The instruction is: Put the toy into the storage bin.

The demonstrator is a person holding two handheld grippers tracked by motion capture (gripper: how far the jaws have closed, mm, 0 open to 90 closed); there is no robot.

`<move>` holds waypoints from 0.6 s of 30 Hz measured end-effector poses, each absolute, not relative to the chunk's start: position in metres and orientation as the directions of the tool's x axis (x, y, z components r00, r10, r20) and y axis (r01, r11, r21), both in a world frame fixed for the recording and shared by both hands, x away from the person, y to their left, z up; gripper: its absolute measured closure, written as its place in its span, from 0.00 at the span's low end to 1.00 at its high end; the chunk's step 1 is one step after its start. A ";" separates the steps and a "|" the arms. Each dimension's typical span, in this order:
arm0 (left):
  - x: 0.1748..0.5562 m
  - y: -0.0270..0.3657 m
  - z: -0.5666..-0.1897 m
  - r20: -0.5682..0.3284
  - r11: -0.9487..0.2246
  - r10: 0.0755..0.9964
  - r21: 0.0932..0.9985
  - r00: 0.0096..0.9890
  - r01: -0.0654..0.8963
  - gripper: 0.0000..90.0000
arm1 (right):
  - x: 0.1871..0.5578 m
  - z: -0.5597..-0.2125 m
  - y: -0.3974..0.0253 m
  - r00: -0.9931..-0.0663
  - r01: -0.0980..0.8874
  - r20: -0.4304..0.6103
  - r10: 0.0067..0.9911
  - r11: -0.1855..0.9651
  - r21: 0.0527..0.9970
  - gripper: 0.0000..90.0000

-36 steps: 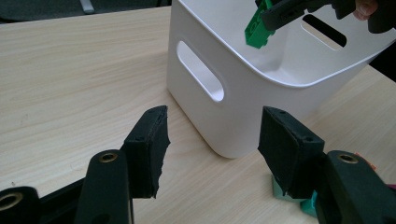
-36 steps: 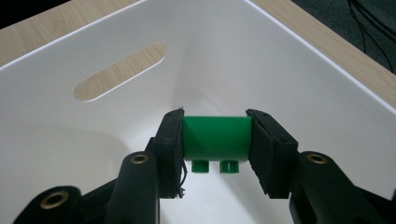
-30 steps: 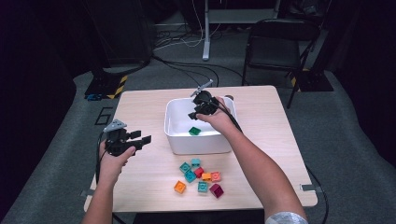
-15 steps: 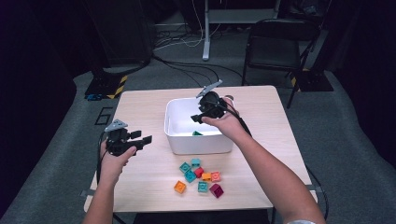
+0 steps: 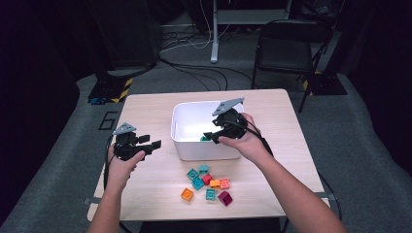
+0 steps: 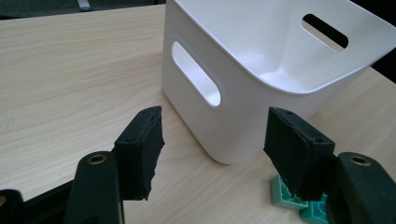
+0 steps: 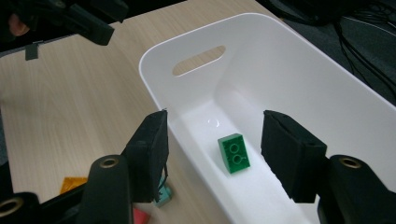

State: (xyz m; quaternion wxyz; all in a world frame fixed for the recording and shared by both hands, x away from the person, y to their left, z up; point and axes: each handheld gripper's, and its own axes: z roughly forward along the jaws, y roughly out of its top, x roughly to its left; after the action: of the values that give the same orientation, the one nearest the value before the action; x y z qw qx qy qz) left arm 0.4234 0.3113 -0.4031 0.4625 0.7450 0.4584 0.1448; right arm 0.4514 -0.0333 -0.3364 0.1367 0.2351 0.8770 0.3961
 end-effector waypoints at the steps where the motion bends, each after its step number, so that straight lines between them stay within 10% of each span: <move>1: 0.424 0.311 -0.403 -0.209 -0.153 0.817 0.820 0.538 0.551 0.41 | 0.447 -0.338 -0.034 -0.853 0.302 -0.052 0.519 0.573 0.762 0.45; 18: 0.425 0.309 -0.407 -0.213 -0.162 0.815 0.810 0.539 0.563 0.41 | 0.406 -0.393 -0.042 -0.879 0.270 -0.060 0.473 0.599 0.754 0.54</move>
State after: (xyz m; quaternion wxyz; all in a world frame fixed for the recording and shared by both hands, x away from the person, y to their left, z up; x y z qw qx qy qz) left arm 0.4251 0.3093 -0.4069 0.4559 0.7495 0.4597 0.1379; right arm 0.4057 -0.0418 -0.3932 0.1279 0.2098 0.8848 0.3959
